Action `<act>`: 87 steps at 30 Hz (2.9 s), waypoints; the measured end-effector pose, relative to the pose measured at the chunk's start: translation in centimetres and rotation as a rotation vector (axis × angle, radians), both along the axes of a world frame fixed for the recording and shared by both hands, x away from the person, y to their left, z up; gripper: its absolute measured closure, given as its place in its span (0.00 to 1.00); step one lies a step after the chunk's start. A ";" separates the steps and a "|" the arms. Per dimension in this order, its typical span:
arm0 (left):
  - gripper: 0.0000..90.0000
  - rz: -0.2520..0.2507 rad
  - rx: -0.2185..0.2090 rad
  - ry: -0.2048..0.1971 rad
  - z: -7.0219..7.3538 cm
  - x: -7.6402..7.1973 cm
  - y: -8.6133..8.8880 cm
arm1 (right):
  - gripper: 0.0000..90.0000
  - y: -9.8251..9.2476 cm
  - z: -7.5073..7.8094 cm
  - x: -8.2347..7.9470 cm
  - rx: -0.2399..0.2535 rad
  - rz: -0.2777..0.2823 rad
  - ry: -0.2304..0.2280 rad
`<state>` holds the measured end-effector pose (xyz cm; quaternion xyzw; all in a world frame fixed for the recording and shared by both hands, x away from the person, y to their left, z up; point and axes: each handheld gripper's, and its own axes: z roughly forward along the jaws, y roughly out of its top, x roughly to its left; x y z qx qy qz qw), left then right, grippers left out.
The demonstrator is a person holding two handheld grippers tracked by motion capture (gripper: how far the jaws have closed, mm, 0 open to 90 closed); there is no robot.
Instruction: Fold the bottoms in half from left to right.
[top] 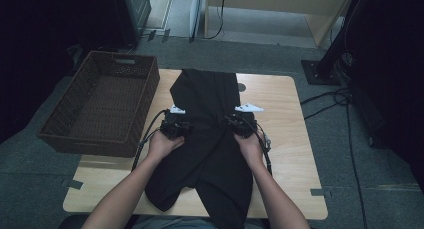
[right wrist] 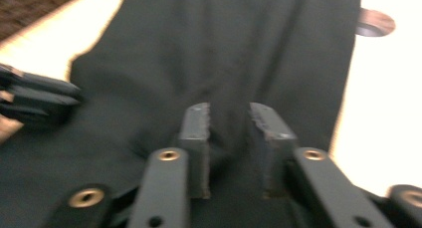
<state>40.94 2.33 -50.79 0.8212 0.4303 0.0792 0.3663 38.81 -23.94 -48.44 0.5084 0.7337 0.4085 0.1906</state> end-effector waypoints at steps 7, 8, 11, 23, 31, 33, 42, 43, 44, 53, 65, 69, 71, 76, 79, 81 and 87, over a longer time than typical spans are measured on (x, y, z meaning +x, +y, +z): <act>0.84 -0.003 0.000 -0.016 -0.1 -0.1 0.2 | 0.62 3.2 -2.1 1.6 -0.070 -0.020 0.032; 0.85 0.002 0.006 -0.022 -0.1 -0.1 0.2 | 0.69 3.2 -2.5 1.8 -0.079 -0.032 0.048; 0.88 0.011 0.013 -0.028 -0.2 0.2 0.6 | 0.95 2.7 -2.9 1.9 -0.126 -0.036 0.065; 0.89 0.020 0.035 -0.032 0.0 1.0 0.9 | 1.00 -0.7 -1.7 1.3 -0.138 -0.059 0.062; 0.89 0.046 0.031 -0.030 0.0 1.8 1.2 | 0.88 -1.4 -0.8 -0.1 -0.058 -0.073 0.033; 0.88 0.043 0.036 -0.027 0.0 2.1 1.1 | 0.81 0.1 -0.5 -1.1 -0.035 -0.010 0.006; 0.80 0.053 -0.034 0.020 0.1 3.2 1.5 | 0.71 5.8 -3.4 -2.9 -0.074 0.154 0.026; 0.78 0.052 -0.059 0.036 0.2 3.1 1.5 | 0.71 5.8 -3.5 -2.9 -0.065 0.149 0.020; 0.75 0.044 -0.084 0.047 0.2 3.0 1.5 | 0.71 5.8 -3.5 -2.8 -0.051 0.146 0.021; 0.75 -0.025 -0.085 0.040 -0.3 1.7 1.1 | 0.68 5.8 -3.7 -1.7 -0.071 0.140 0.005; 0.80 0.003 -0.073 0.046 -0.2 2.3 2.1 | 0.44 8.8 -3.5 -2.0 -0.080 0.207 -0.020; 0.82 0.015 -0.050 0.028 -0.2 2.5 2.2 | 0.54 9.3 -3.7 -1.7 -0.119 0.205 -0.008; 0.82 0.033 -0.053 0.024 -0.2 2.5 2.1 | 0.71 9.1 -3.7 -1.7 -0.108 0.188 -0.013; 0.86 0.034 -0.031 0.008 -0.2 2.5 2.0 | 0.98 7.7 -3.3 -1.9 -0.063 0.178 0.044; 0.86 0.057 0.000 -0.011 -0.1 2.8 2.2 | 1.00 6.1 -2.6 -3.2 -0.062 0.174 0.031; 0.86 0.080 -0.001 -0.012 -0.1 3.0 2.5 | 1.00 4.6 -2.3 -4.2 -0.065 0.173 0.031; 0.86 0.078 -0.002 -0.009 -0.1 3.3 2.7 | 0.99 0.4 -2.2 -6.4 -0.056 0.138 0.058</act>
